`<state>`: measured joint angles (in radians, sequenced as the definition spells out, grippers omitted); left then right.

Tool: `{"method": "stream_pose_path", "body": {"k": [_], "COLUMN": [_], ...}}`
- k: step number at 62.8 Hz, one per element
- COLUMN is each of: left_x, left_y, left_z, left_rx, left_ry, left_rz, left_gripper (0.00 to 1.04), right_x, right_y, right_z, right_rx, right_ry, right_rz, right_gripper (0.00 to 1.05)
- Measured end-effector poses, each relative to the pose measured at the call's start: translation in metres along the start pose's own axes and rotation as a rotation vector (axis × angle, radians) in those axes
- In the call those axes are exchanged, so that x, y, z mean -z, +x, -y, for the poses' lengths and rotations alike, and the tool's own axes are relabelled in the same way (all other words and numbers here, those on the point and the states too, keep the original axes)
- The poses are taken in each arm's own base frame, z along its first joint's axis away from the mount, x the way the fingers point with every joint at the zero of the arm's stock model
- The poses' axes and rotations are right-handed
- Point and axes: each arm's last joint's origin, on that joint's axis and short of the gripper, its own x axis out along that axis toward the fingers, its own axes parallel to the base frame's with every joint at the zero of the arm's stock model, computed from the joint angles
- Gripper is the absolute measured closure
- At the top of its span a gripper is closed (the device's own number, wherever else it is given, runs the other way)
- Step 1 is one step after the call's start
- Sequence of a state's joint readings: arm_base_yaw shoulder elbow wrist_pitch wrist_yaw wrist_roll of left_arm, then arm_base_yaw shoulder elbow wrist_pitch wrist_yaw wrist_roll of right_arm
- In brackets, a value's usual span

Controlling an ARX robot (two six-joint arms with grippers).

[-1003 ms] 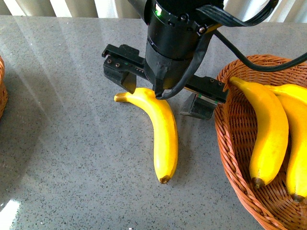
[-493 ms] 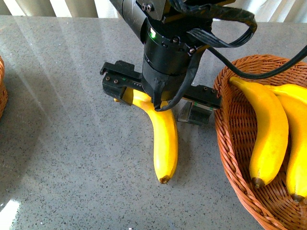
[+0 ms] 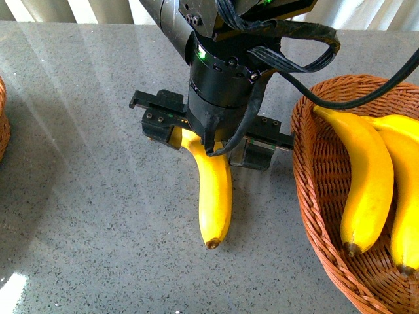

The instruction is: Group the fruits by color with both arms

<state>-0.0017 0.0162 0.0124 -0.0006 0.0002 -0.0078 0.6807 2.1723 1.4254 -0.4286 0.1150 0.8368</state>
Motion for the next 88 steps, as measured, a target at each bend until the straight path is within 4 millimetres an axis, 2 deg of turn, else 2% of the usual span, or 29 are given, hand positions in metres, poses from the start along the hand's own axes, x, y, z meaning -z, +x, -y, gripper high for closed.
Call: {"method": "stream_pose_path", "body": {"k": [5,10,31,42,53,61,67,79,88], "left_x": [0.0,0.0,0.0,0.0,0.0,0.0,0.0,0.0,0.0], "left_y": [0.0,0.0,0.0,0.0,0.0,0.0,0.0,0.0,0.0], "left_z": [0.0,0.0,0.0,0.0,0.0,0.0,0.0,0.0,0.0], "left_rx": [0.0,0.0,0.0,0.0,0.0,0.0,0.0,0.0,0.0], "left_ry": [0.0,0.0,0.0,0.0,0.0,0.0,0.0,0.0,0.0], "left_rz": [0.0,0.0,0.0,0.0,0.0,0.0,0.0,0.0,0.0], "left_gripper": [0.09,0.09,0.09,0.09,0.09,0.09,0.09,0.09,0.09], "right_x": [0.0,-0.001,-0.007,-0.015,-0.032,-0.038,-0.037,-0.021,0.002], "right_y": [0.0,0.0,-0.009,-0.034,-0.079,-0.11,-0.124,-0.147,-0.158], "right_z": [0.0,0.0,0.004,0.0,0.006,0.03,0.053,0.113,0.158], "right_rx": [-0.008,-0.012,-0.063,-0.116,-0.19,-0.206,-0.191,-0.185,-0.159], "right_ry": [-0.003,-0.01,-0.003,-0.019,-0.046,-0.067,-0.076,-0.03,0.033], "right_rz": [-0.003,-0.002,-0.001,0.035,0.115,0.178,0.209,0.223,0.237], "right_gripper": [0.62,0.69,0.72,0.72,0.72,0.72,0.73,0.73,0.73]}}
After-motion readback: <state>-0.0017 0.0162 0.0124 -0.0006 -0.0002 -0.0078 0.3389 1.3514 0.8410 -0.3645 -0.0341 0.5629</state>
